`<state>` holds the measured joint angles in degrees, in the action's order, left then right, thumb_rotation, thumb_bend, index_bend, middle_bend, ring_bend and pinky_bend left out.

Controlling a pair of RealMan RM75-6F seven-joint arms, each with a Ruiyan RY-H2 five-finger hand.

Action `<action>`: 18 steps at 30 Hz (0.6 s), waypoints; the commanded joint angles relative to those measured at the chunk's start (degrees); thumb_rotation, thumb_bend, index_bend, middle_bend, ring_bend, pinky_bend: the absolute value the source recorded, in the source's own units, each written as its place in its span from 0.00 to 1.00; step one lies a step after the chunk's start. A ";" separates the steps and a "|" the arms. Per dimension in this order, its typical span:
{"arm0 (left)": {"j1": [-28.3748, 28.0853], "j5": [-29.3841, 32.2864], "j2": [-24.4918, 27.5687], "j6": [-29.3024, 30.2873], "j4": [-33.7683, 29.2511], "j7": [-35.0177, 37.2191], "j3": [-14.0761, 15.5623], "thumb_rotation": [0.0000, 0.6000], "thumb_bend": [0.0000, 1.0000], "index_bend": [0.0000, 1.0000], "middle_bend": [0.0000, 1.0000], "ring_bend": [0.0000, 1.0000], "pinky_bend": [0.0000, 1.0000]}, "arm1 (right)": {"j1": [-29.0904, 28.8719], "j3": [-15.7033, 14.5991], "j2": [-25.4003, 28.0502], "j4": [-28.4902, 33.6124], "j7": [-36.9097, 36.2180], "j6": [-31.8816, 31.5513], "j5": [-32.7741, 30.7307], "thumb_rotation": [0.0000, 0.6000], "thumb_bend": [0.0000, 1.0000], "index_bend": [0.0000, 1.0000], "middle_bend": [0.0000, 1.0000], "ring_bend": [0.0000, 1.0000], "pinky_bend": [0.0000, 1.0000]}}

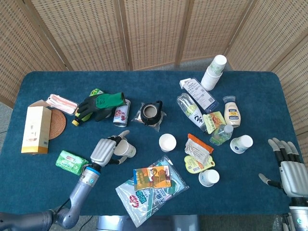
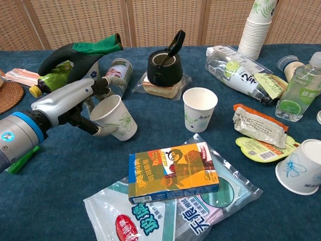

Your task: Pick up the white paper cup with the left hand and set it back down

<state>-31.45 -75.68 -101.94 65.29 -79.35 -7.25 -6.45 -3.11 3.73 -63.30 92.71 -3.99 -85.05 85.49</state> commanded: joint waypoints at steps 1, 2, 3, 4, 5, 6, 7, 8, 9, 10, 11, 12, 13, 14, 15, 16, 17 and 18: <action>0.42 -0.38 0.98 -0.41 -0.57 -1.05 1.02 1.00 0.30 0.07 0.17 0.13 0.27 | -0.02 0.07 0.03 -0.06 -0.11 0.06 -0.10 1.00 0.08 0.00 0.00 0.00 0.00; 0.54 -0.30 1.63 -0.38 -1.17 -2.17 1.22 1.00 0.30 0.05 0.08 0.05 0.15 | -0.03 0.06 0.03 -0.03 -0.10 0.06 -0.05 1.00 0.08 0.00 0.00 0.00 0.00; 0.64 -0.29 2.33 -0.22 -1.86 -3.55 1.40 1.00 0.30 0.04 0.04 0.01 0.08 | -0.03 0.03 0.02 0.01 -0.05 0.05 0.02 1.00 0.08 0.00 0.00 0.00 0.00; 0.76 -0.29 2.99 0.13 -2.58 -5.13 1.52 1.00 0.30 0.02 0.00 0.00 0.02 | -0.02 -0.02 0.00 0.03 0.05 0.02 0.11 1.00 0.09 0.00 0.00 0.00 0.00; 0.93 -0.19 3.83 0.54 -3.63 -7.22 1.65 1.00 0.30 0.01 0.00 0.00 0.00 | -0.02 -0.07 -0.03 0.07 0.18 0.00 0.21 1.00 0.09 0.00 0.00 0.00 0.00; 1.09 0.08 4.47 0.77 -4.58 -8.73 1.72 1.00 0.30 0.00 0.00 0.00 0.00 | -0.03 -0.11 -0.06 0.12 0.26 0.00 0.26 1.00 0.09 0.00 0.00 0.00 0.00; 1.23 0.43 5.13 0.93 -5.53 -10.26 1.78 1.00 0.30 0.00 0.00 0.00 0.00 | -0.02 -0.13 -0.07 0.15 0.32 0.02 0.27 1.00 0.08 0.00 0.00 0.00 0.00; 1.38 0.92 6.05 1.10 -6.73 -12.38 1.88 1.00 0.30 0.00 0.00 0.00 0.00 | -0.03 -0.14 -0.08 0.18 0.42 0.04 0.26 1.00 0.08 0.00 0.00 0.00 0.00; 1.48 1.35 6.72 1.20 -7.58 -14.03 1.96 1.00 0.30 0.00 0.00 0.00 0.00 | -0.03 -0.14 -0.09 0.19 0.48 0.03 0.24 1.00 0.08 0.00 0.00 0.00 0.00; 1.57 1.82 7.34 1.28 -8.41 -15.62 2.02 1.00 0.30 0.00 0.00 0.00 0.00 | -0.02 -0.12 -0.11 0.20 0.53 0.02 0.22 1.00 0.08 0.00 0.00 0.00 0.00; 1.69 2.37 8.04 1.48 -9.39 -17.53 2.07 1.00 0.30 0.00 0.00 0.00 0.00 | -0.03 -0.11 -0.11 0.21 0.54 0.04 0.18 1.00 0.09 0.00 0.00 0.00 0.00; 1.76 2.61 8.47 1.67 -10.02 -18.69 2.11 1.00 0.30 0.00 0.00 0.00 0.00 | -0.04 -0.11 -0.11 0.23 0.51 0.05 0.18 1.00 0.08 0.00 0.00 0.00 0.00; 1.82 2.73 8.88 1.84 -10.54 -19.56 2.17 1.00 0.30 0.00 0.00 0.00 0.00 | -0.03 -0.11 -0.10 0.24 0.48 0.05 0.18 1.00 0.08 0.00 0.00 0.00 0.00; 1.93 2.89 9.42 2.02 -11.19 -20.50 2.27 1.00 0.30 0.00 0.00 0.00 0.00 | -0.03 -0.11 -0.09 0.22 0.52 0.04 0.20 1.00 0.08 0.00 0.00 0.00 0.00; 2.00 3.01 9.83 2.12 -11.70 -21.18 2.36 1.00 0.30 0.00 0.00 0.00 0.00 | -0.03 -0.10 -0.09 0.22 0.51 0.03 0.18 1.00 0.08 0.00 0.00 0.00 0.00; 2.03 3.07 10.25 2.18 -12.22 -21.82 2.45 1.00 0.30 0.00 0.00 0.00 0.00 | -0.04 -0.10 -0.09 0.24 0.46 0.05 0.17 1.00 0.08 0.00 0.00 0.00 0.00; 1.99 3.03 10.75 2.24 -12.88 -22.70 2.54 1.00 0.30 0.00 0.00 0.00 0.00 | -0.06 -0.10 -0.09 0.24 0.44 0.09 0.18 1.00 0.08 0.00 0.00 0.00 0.00; 1.87 2.91 11.06 2.20 -13.36 -23.28 2.57 1.00 0.30 0.00 0.00 0.00 0.00 | -0.08 -0.12 -0.11 0.21 0.50 0.12 0.21 1.00 0.08 0.00 0.00 0.00 0.00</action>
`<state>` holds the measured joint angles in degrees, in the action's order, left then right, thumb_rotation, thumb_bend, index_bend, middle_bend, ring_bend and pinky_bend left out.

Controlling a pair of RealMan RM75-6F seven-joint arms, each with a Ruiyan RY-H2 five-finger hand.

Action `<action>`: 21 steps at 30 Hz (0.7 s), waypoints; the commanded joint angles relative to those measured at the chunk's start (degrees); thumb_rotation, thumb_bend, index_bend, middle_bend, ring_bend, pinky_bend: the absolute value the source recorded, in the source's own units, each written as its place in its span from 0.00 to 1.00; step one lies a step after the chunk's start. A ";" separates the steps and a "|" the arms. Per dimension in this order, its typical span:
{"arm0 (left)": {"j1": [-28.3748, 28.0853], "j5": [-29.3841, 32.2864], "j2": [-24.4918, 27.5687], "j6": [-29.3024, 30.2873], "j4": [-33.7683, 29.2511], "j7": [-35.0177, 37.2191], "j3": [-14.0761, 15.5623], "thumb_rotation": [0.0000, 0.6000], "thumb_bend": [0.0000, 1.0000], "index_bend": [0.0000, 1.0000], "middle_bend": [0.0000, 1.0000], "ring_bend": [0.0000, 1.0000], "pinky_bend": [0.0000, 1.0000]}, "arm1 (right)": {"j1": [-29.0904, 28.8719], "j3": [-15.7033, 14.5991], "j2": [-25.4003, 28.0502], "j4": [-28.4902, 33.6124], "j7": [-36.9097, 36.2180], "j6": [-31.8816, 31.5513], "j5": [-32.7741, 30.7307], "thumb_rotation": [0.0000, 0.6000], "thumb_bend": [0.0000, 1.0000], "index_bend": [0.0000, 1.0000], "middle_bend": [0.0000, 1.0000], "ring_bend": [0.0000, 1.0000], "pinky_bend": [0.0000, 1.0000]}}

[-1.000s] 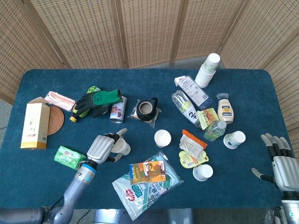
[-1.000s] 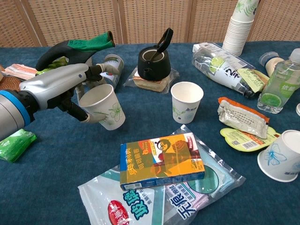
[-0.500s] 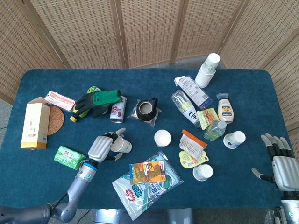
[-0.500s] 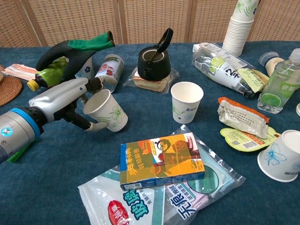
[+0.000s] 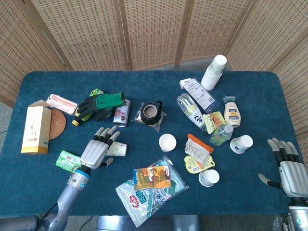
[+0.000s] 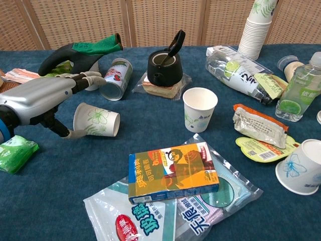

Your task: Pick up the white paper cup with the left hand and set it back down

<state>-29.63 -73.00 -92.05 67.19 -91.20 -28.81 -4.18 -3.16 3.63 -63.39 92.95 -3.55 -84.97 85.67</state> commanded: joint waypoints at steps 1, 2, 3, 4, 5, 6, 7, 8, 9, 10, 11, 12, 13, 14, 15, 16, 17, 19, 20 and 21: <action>-0.13 0.19 1.39 0.18 -1.97 -2.30 0.27 1.00 0.30 0.00 0.00 0.00 0.00 | -0.04 -0.04 -0.04 -0.04 0.08 0.07 0.05 1.00 0.08 0.00 0.00 0.00 0.00; -0.51 0.33 1.61 -0.28 -2.57 -3.25 0.21 1.00 0.30 0.00 0.00 0.00 0.00 | -0.06 -0.08 -0.05 0.00 0.06 0.13 0.08 1.00 0.09 0.00 0.00 0.00 0.00; -0.88 0.63 1.73 -0.76 -3.04 -4.11 0.11 1.00 0.30 0.00 0.00 0.00 0.00 | -0.07 -0.11 -0.04 0.04 0.07 0.16 0.14 1.00 0.09 0.00 0.00 0.00 0.00; -1.31 0.96 1.69 -1.21 -3.42 -5.05 -0.09 1.00 0.30 0.00 0.00 0.00 0.00 | -0.09 -0.13 -0.04 0.07 0.10 0.16 0.18 1.00 0.08 0.00 0.00 0.00 0.00; -1.91 1.51 1.48 -1.80 -3.83 -6.26 -0.43 1.00 0.30 0.00 0.00 0.00 0.00 | -0.08 -0.14 -0.05 0.08 0.19 0.10 0.25 1.00 0.08 0.00 0.00 0.00 0.00; -2.37 2.10 1.18 -2.25 -4.02 -7.21 -0.70 1.00 0.30 0.00 0.00 0.00 0.00 | -0.06 -0.16 -0.05 0.10 0.21 0.06 0.29 1.00 0.08 0.00 0.00 0.00 0.00; -2.88 2.84 0.85 -2.81 -4.11 -8.28 -0.96 1.00 0.30 0.00 0.00 0.00 0.00 | -0.04 -0.17 -0.04 0.12 0.21 0.02 0.31 1.00 0.09 0.00 0.00 0.00 0.00; -3.60 4.09 0.35 -3.59 -4.14 -9.88 -1.35 1.00 0.30 0.00 0.00 0.00 0.00 | -0.02 -0.18 -0.03 0.12 0.21 -0.02 0.31 1.00 0.09 0.00 0.00 0.00 0.00; -4.19 5.19 -0.07 -4.17 -4.05 -11.24 -1.67 1.00 0.30 0.00 0.00 0.00 0.00 | -0.01 -0.16 -0.02 0.10 0.18 -0.02 0.28 1.00 0.08 0.00 0.00 0.00 0.00; -4.77 6.48 -0.50 -4.74 -3.97 -12.57 -2.02 1.00 0.30 0.00 0.00 0.00 0.00 | -0.01 -0.15 -0.01 0.07 0.13 0.01 0.23 1.00 0.09 0.00 0.00 0.00 0.00; -5.46 8.35 -1.15 -5.21 -3.88 -14.33 -2.54 1.00 0.30 0.00 0.00 0.00 0.00 | -0.02 -0.13 0.01 0.03 0.03 0.05 0.16 1.00 0.09 0.00 0.00 0.00 0.00; -6.00 9.63 -1.68 -5.43 -3.69 -15.67 -2.89 1.00 0.30 0.00 0.00 0.00 0.00 | -0.04 -0.11 0.01 -0.02 -0.01 0.10 0.11 1.00 0.09 0.00 0.00 0.00 0.00; -6.53 10.77 -2.19 -5.58 -3.37 -17.00 -3.16 1.00 0.30 0.00 0.00 0.00 0.00 | -0.06 -0.10 0.01 -0.07 -0.05 0.14 0.07 1.00 0.09 0.00 0.00 0.00 0.00; -7.15 12.25 -2.83 -5.66 -3.00 -18.63 -3.45 1.00 0.30 0.00 0.00 0.00 0.00 | -0.08 -0.09 0.01 -0.13 -0.16 0.18 0.06 1.00 0.08 0.00 0.00 0.00 0.00; -7.57 13.32 -3.30 -5.60 -2.76 -19.73 -3.67 1.00 0.30 0.00 0.00 0.00 0.00 | -0.09 -0.09 0.01 -0.17 -0.22 0.21 0.04 1.00 0.09 0.00 0.00 0.00 0.00; -7.96 14.27 -3.75 -5.53 -2.51 -20.61 -3.89 1.00 0.30 0.00 0.00 0.00 0.00 | -0.10 -0.08 0.01 -0.21 -0.26 0.24 0.02 1.00 0.09 0.00 0.00 0.00 0.00; -8.45 15.40 -4.29 -5.48 -2.18 -21.55 -4.09 1.00 0.30 0.00 0.00 0.00 0.00 | -0.10 -0.08 0.02 -0.23 -0.35 0.27 -0.01 1.00 0.09 0.00 0.00 0.00 0.00; -9.20 16.67 -4.93 -5.57 -1.63 -22.72 -4.21 1.00 0.30 0.00 0.00 0.00 0.00 | -0.12 -0.06 0.03 -0.27 -0.42 0.29 -0.04 1.00 0.09 0.00 0.00 0.00 0.00; -9.66 17.24 -5.33 -5.56 -1.23 -23.35 -4.22 1.00 0.30 0.00 0.00 0.00 0.00 | -0.11 -0.05 0.03 -0.26 -0.45 0.25 -0.01 1.00 0.08 0.00 0.00 0.00 0.00; -9.95 17.56 -5.67 -5.47 -0.94 -23.70 -4.22 1.00 0.30 0.00 0.00 0.00 0.00 | -0.10 -0.05 0.05 -0.23 -0.49 0.21 0.03 1.00 0.08 0.00 0.00 0.00 0.00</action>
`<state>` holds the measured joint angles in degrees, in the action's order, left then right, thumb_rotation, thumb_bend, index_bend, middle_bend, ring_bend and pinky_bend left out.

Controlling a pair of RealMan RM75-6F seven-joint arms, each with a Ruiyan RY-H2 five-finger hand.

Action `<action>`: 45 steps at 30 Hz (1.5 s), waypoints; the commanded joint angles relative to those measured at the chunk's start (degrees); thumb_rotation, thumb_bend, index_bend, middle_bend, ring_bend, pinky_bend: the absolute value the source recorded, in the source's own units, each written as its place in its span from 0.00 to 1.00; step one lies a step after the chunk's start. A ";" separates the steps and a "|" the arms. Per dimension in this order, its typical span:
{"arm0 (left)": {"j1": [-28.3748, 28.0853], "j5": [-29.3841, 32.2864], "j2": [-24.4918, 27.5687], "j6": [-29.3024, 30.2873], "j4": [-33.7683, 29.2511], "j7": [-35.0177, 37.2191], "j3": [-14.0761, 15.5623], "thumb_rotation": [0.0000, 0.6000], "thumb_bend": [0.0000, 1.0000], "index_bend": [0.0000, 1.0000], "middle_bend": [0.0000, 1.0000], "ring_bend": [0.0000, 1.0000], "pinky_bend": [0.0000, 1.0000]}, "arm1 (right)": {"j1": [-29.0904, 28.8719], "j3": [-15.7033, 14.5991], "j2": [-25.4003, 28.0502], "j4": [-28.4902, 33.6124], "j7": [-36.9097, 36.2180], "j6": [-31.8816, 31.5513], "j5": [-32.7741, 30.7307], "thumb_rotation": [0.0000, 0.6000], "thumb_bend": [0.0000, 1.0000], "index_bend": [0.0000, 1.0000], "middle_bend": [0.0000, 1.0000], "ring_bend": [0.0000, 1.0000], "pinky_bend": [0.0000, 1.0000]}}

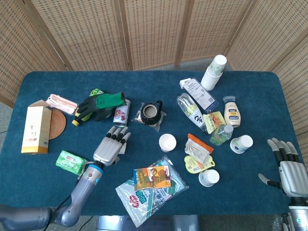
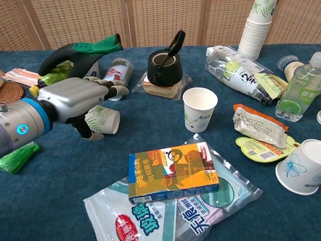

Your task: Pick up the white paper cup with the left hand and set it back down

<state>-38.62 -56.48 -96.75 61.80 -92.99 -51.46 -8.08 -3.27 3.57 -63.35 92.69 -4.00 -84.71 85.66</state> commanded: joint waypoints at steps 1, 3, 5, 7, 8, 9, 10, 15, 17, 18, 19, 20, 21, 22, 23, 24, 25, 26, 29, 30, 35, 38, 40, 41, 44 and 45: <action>-1.21 1.36 -1.30 -0.01 1.10 -1.30 -0.29 1.00 0.30 0.00 0.00 0.00 0.01 | 0.02 0.00 0.03 0.06 -0.11 -0.07 0.06 1.00 0.09 0.00 0.00 0.00 0.00; -1.60 1.90 -1.98 0.36 1.47 -1.54 -0.25 1.00 0.30 0.00 0.00 0.00 0.04 | 0.04 0.01 0.07 0.07 -0.16 -0.08 0.02 1.00 0.09 0.00 0.00 0.00 0.00; -1.82 1.80 -2.51 0.95 1.80 -1.52 -0.03 1.00 0.30 0.01 0.02 0.01 0.07 | 0.05 0.04 0.10 0.04 -0.26 -0.06 -0.08 1.00 0.09 0.00 0.00 0.00 0.00; -1.93 1.70 -2.88 1.56 2.11 -1.60 0.19 1.00 0.30 0.03 0.08 0.06 0.12 | 0.05 0.06 0.12 0.02 -0.32 -0.06 -0.10 1.00 0.08 0.00 0.00 0.00 0.00; -2.01 1.80 -3.09 1.91 2.29 -1.78 0.31 1.00 0.30 0.04 0.11 0.08 0.14 | 0.04 0.06 0.11 0.00 -0.34 -0.05 -0.09 1.00 0.08 0.00 0.00 0.00 0.00; -2.08 1.92 -3.23 2.15 2.41 -1.95 0.37 1.00 0.30 0.05 0.15 0.12 0.16 | 0.03 0.05 0.11 -0.01 -0.37 -0.04 -0.07 1.00 0.08 0.00 0.00 0.00 0.00; -2.15 2.06 -3.35 2.38 2.48 -2.11 0.40 1.00 0.30 0.06 0.18 0.14 0.18 | 0.02 0.05 0.12 -0.01 -0.39 -0.03 -0.06 1.00 0.09 0.00 0.00 0.00 0.00; -2.57 2.32 -3.92 3.34 2.85 -2.73 0.76 1.00 0.30 0.12 0.36 0.29 0.27 | 0.04 0.09 0.11 -0.04 -0.39 -0.04 -0.17 1.00 0.09 0.00 0.00 0.00 0.00; -2.63 2.04 -4.15 3.93 2.99 -2.73 0.90 1.00 0.30 0.15 0.41 0.33 0.29 | 0.03 0.11 0.13 -0.03 -0.43 -0.02 -0.20 1.00 0.09 0.00 0.00 0.00 0.00; -2.61 2.03 -4.22 4.15 3.00 -2.73 0.97 1.00 0.30 0.17 0.44 0.35 0.30 | 0.03 0.12 0.13 -0.04 -0.44 -0.02 -0.23 1.00 0.08 0.00 0.00 0.00 0.00; -2.62 2.04 -4.24 4.29 2.99 -2.75 1.04 1.00 0.30 0.19 0.45 0.36 0.31 | 0.04 0.12 0.13 -0.06 -0.41 -0.02 -0.24 1.00 0.09 0.00 0.00 0.00 0.00; -2.65 2.10 -4.25 4.45 3.01 -2.83 1.11 1.00 0.31 0.20 0.46 0.37 0.31 | 0.03 0.12 0.12 -0.06 -0.43 0.01 -0.26 1.00 0.09 0.00 0.00 0.00 0.00; -2.69 2.11 -4.24 4.58 3.06 -2.93 1.17 1.00 0.31 0.20 0.47 0.37 0.31 | 0.02 0.11 0.11 -0.06 -0.44 0.04 -0.25 1.00 0.08 0.00 0.00 0.00 0.00; -2.72 2.10 -4.23 4.71 3.09 -3.05 1.24 1.00 0.31 0.21 0.47 0.38 0.32 | 0.01 0.09 0.10 -0.07 -0.44 0.07 -0.24 1.00 0.09 0.00 0.00 0.00 0.00; -2.74 2.12 -4.22 4.89 3.11 -3.16 1.33 1.00 0.31 0.21 0.47 0.38 0.32 | 0.01 0.08 0.10 -0.09 -0.43 0.07 -0.24 1.00 0.09 0.00 0.00 0.00 0.00; -2.74 2.15 -4.21 5.00 3.11 -3.19 1.38 1.00 0.31 0.21 0.48 0.38 0.32 | 0.02 0.09 0.10 -0.10 -0.41 0.05 -0.24 1.00 0.09 0.00 0.00 0.00 0.00; -2.73 2.20 -4.19 5.13 3.08 -3.17 1.39 1.00 0.31 0.21 0.48 0.38 0.32 | 0.03 0.11 0.09 -0.12 -0.37 0.02 -0.27 1.00 0.09 0.00 0.00 0.00 0.00; -2.73 2.29 -4.16 5.27 3.05 -3.16 1.39 1.00 0.31 0.22 0.48 0.38 0.32 | 0.02 0.14 0.08 -0.12 -0.34 0.01 -0.30 1.00 0.09 0.00 0.00 0.00 0.00; -2.67 2.27 -3.85 5.53 2.43 -2.47 1.18 1.00 0.31 0.22 0.47 0.38 0.32 | 0.02 0.15 0.11 -0.12 -0.42 0.06 -0.37 1.00 0.08 0.00 0.00 0.00 0.00; -2.60 1.99 -3.68 5.67 2.11 -1.88 1.05 1.00 0.31 0.22 0.47 0.38 0.32 | 0.01 0.15 0.11 -0.12 -0.45 0.09 -0.39 1.00 0.08 0.00 0.00 0.00 0.00; -1.26 -2.60 -2.46 6.49 -0.11 6.81 0.25 1.00 0.31 0.21 0.47 0.38 0.32 | -0.05 0.09 0.04 -0.17 -0.36 0.27 -0.38 1.00 0.09 0.00 0.00 0.00 0.00; -0.12 -6.13 -1.80 6.49 -0.93 14.50 0.04 1.00 0.31 0.21 0.47 0.38 0.32 | -0.07 0.00 -0.02 -0.14 -0.18 0.31 -0.27 1.00 0.09 0.00 0.00 0.00 0.00; 0.72 -7.76 -1.53 6.09 -1.60 20.47 -0.29 1.00 0.31 0.21 0.47 0.38 0.32 | -0.08 -0.02 -0.08 -0.12 0.01 0.30 -0.22 1.00 0.08 0.00 0.00 0.00 0.00; 1.27 -8.93 -1.41 5.94 -1.75 24.23 -0.40 1.00 0.31 0.21 0.47 0.38 0.32 | -0.08 -0.04 -0.11 -0.10 0.11 0.30 -0.21 1.00 0.09 0.00 0.00 0.00 0.00; 2.56 -12.16 -1.60 6.32 -0.92 32.34 -0.33 1.00 0.31 0.21 0.46 0.38 0.32 | -0.08 -0.08 -0.17 -0.08 0.30 0.32 -0.19 1.00 0.09 0.00 0.00 0.00 0.00; 2.96 -13.01 -1.81 6.57 -0.47 34.57 -0.28 1.00 0.31 0.21 0.46 0.38 0.32 | -0.08 -0.10 -0.19 -0.07 0.35 0.34 -0.18 1.00 0.09 0.00 0.00 0.00 0.00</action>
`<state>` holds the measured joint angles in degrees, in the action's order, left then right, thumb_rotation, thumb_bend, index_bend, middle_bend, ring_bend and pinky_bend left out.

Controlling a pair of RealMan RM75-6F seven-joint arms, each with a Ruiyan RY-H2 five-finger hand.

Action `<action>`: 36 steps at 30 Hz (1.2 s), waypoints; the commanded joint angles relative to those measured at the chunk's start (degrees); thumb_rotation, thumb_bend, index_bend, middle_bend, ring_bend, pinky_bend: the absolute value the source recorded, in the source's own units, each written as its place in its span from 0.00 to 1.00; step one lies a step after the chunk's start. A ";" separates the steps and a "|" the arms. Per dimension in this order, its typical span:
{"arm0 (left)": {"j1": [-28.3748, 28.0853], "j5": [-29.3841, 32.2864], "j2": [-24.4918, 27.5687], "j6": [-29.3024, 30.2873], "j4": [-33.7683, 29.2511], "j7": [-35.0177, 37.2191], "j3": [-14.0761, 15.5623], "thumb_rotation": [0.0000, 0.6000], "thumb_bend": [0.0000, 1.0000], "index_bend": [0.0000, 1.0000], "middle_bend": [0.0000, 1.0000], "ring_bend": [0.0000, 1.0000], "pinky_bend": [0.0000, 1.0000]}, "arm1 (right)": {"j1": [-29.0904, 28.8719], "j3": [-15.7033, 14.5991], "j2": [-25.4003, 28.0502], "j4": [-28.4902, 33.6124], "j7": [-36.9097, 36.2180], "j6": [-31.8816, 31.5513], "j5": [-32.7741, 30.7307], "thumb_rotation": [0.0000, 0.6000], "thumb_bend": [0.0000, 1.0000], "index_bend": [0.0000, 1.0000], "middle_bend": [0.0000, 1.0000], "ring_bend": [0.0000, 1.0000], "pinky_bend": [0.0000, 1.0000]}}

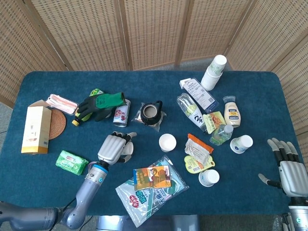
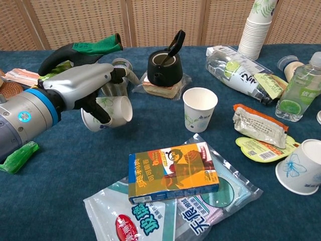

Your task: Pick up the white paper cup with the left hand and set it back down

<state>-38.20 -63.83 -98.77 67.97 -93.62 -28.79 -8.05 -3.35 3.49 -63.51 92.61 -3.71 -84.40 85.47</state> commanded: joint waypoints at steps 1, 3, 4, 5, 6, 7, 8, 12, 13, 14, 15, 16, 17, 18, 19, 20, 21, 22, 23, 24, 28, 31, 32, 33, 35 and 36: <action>2.92 -6.40 0.03 0.55 0.62 14.12 -0.25 1.00 0.31 0.21 0.46 0.38 0.32 | -0.01 -0.04 -0.04 0.02 0.08 0.05 0.01 1.00 0.09 0.00 0.00 0.00 0.00; 3.88 -7.54 -0.53 0.90 1.53 19.55 -0.34 1.00 0.30 0.21 0.46 0.38 0.32 | -0.03 -0.04 -0.08 -0.01 0.26 0.07 0.00 1.00 0.08 0.00 0.00 0.00 0.00; 4.36 -7.84 -0.86 1.08 1.85 22.21 -0.50 1.00 0.30 0.21 0.46 0.38 0.31 | -0.04 -0.04 -0.11 -0.02 0.29 0.09 -0.01 1.00 0.09 0.00 0.00 0.00 0.00; 4.96 -8.15 -1.23 1.13 2.19 25.87 -0.70 1.00 0.30 0.21 0.45 0.38 0.31 | -0.05 -0.05 -0.14 -0.02 0.32 0.12 -0.03 1.00 0.09 0.00 0.00 0.00 0.00; 5.39 -8.31 -1.43 1.02 2.47 28.63 -0.80 1.00 0.30 0.21 0.45 0.38 0.31 | -0.06 -0.05 -0.15 -0.03 0.35 0.15 -0.05 1.00 0.09 0.00 0.00 0.00 0.00; 5.76 -8.46 -1.57 0.83 2.82 31.19 -0.88 1.00 0.30 0.21 0.45 0.38 0.31 | -0.07 -0.05 -0.18 -0.06 0.41 0.16 -0.06 1.00 0.09 0.00 0.00 0.00 0.00; 6.15 -8.85 -1.71 0.56 3.48 34.16 -0.89 1.00 0.30 0.21 0.45 0.38 0.31 | -0.08 -0.07 -0.21 -0.08 0.48 0.20 -0.05 1.00 0.09 0.00 0.00 0.00 0.00; 7.25 -10.55 -2.60 0.02 6.66 42.94 -0.57 1.00 0.30 0.21 0.46 0.38 0.30 | -0.09 -0.13 -0.27 -0.07 0.68 0.22 0.00 1.00 0.09 0.00 0.00 0.00 0.00; 7.43 -10.99 -2.79 -0.20 7.45 44.94 -0.45 1.00 0.30 0.21 0.46 0.38 0.30 | -0.09 -0.14 -0.27 -0.03 0.67 0.22 0.01 1.00 0.09 0.00 0.00 0.00 0.00; 7.66 -11.53 -3.17 -0.24 8.73 47.23 -0.41 1.00 0.29 0.21 0.46 0.38 0.30 | -0.09 -0.15 -0.26 0.00 0.67 0.22 0.03 1.00 0.09 0.00 0.00 0.00 0.00; 7.83 -11.86 -3.53 -0.24 9.66 48.74 -0.39 1.00 0.29 0.21 0.46 0.38 0.30 | -0.08 -0.15 -0.26 0.00 0.70 0.20 0.02 1.00 0.09 0.00 0.00 0.00 0.00; 7.95 -12.18 -3.88 -0.27 10.56 50.08 -0.36 1.00 0.29 0.21 0.46 0.38 0.30 | -0.07 -0.13 -0.26 -0.02 0.75 0.18 0.01 1.00 0.09 0.00 0.00 0.00 0.00; 8.11 -12.50 -4.33 -0.35 11.65 51.56 -0.30 1.00 0.29 0.21 0.46 0.38 0.30 | -0.07 -0.14 -0.27 0.00 0.76 0.18 0.01 1.00 0.09 0.00 0.00 0.00 0.00; 8.18 -12.76 -4.64 -0.39 12.40 52.48 -0.28 1.00 0.29 0.21 0.46 0.38 0.29 | -0.07 -0.14 -0.26 0.02 0.74 0.19 0.00 1.00 0.09 0.00 0.00 0.00 0.00; 8.21 -12.98 -4.90 -0.53 13.05 53.37 -0.25 1.00 0.29 0.21 0.46 0.38 0.29 | -0.07 -0.15 -0.26 0.02 0.76 0.20 0.00 1.00 0.09 0.00 0.00 0.00 0.00; 8.23 -13.27 -5.17 -0.76 13.79 54.35 -0.18 1.00 0.29 0.21 0.46 0.38 0.29 | -0.08 -0.16 -0.27 0.02 0.79 0.22 0.00 1.00 0.09 0.00 0.00 0.00 0.00; 8.25 -13.46 -5.37 -0.91 14.33 54.86 -0.11 1.00 0.29 0.21 0.46 0.38 0.28 | -0.09 -0.15 -0.26 0.01 0.79 0.23 0.00 1.00 0.09 0.00 0.00 0.00 0.00; 8.28 -13.64 -5.58 -0.99 14.85 55.18 -0.03 1.00 0.29 0.21 0.46 0.38 0.28 | -0.09 -0.15 -0.26 0.01 0.75 0.23 -0.02 1.00 0.09 0.00 0.00 0.00 0.00; 8.33 -13.85 -5.89 -1.06 15.47 55.48 0.06 1.00 0.29 0.21 0.46 0.37 0.27 | -0.08 -0.13 -0.25 -0.01 0.76 0.20 -0.03 1.00 0.09 0.00 0.00 0.00 0.00; 8.37 -14.02 -6.12 -1.08 15.90 55.67 0.15 1.00 0.29 0.21 0.46 0.37 0.26 | -0.08 -0.11 -0.24 -0.03 0.73 0.19 -0.04 1.00 0.09 0.00 0.00 0.00 0.00; 8.60 -14.57 -6.84 -1.07 17.49 55.71 0.43 1.00 0.29 0.21 0.46 0.37 0.25 | -0.04 -0.05 -0.17 -0.05 0.51 0.13 -0.13 1.00 0.09 0.00 0.00 0.00 0.00; 8.83 -15.31 -7.22 -0.66 18.75 54.87 0.87 1.00 0.29 0.21 0.45 0.33 0.22 | -0.04 0.02 -0.10 -0.08 0.26 0.11 -0.21 1.00 0.09 0.00 0.00 0.00 0.00; 8.96 -15.64 -7.38 -0.41 19.27 54.46 1.07 1.00 0.29 0.21 0.45 0.31 0.21 | -0.03 0.04 -0.07 -0.07 0.16 0.12 -0.26 1.00 0.09 0.00 0.00 0.00 0.00; 9.05 -15.91 -7.46 -0.22 19.59 54.21 1.23 1.00 0.29 0.21 0.45 0.30 0.20 | -0.04 0.05 -0.06 -0.08 0.15 0.11 -0.26 1.00 0.09 0.00 0.00 0.00 0.00; 9.22 -16.57 -7.47 0.10 20.19 53.67 1.64 1.00 0.29 0.21 0.44 0.28 0.19 | -0.04 0.04 -0.05 -0.07 0.17 0.09 -0.20 1.00 0.09 0.00 0.00 0.00 0.00; 9.29 -16.87 -7.45 0.24 20.43 53.39 1.81 1.00 0.29 0.20 0.43 0.26 0.18 | -0.04 0.01 -0.06 -0.05 0.19 0.10 -0.16 1.00 0.09 0.00 0.00 0.00 0.00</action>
<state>-29.03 -80.46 -106.19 68.02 -73.38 24.83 -6.43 -3.39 3.51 -63.57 92.54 -3.52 -84.31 85.31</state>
